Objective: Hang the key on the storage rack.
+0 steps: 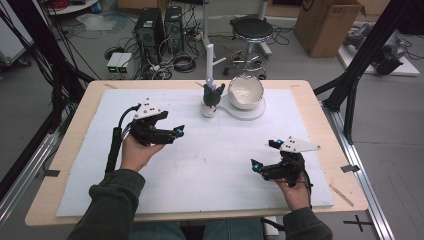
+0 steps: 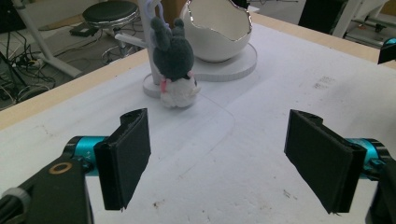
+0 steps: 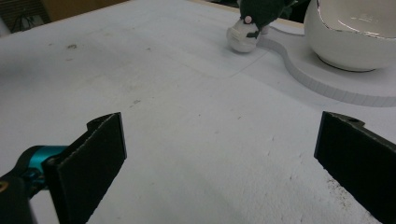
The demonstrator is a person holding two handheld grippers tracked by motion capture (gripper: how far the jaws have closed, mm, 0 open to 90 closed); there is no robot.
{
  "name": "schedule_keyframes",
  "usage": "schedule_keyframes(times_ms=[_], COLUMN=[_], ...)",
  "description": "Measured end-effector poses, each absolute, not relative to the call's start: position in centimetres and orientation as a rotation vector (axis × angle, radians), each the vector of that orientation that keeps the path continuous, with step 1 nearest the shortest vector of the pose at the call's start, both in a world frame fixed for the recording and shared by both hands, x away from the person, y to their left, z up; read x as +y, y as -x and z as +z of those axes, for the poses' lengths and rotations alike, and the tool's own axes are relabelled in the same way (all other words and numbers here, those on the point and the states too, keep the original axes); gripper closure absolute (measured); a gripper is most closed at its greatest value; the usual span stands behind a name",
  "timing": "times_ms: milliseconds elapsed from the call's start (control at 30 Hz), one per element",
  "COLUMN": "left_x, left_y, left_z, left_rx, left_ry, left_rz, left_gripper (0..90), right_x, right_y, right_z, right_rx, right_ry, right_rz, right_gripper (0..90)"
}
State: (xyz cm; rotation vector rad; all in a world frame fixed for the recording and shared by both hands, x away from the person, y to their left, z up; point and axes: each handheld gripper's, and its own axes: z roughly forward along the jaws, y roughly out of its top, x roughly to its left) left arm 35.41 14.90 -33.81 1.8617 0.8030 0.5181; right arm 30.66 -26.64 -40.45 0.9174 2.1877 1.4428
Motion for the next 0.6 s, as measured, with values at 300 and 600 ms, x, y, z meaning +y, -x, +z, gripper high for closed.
schedule_keyframes(times_ms=[300, 600], left_x=[15.7, 17.0], left_y=[-34.1, -32.4], left_z=[-33.9, -34.5], left_rx=[0.760, 0.759], left_ry=[-1.895, -1.871], left_rz=[0.511, 0.494], left_gripper=[23.1, 22.9], right_x=[-26.6, -26.6], right_y=[-30.6, -30.7], right_z=[-40.5, -40.5], right_rx=[2.192, 2.188], right_ry=[-0.923, -0.930], right_rz=[1.439, 1.431], right_gripper=[1.4, 1.4])
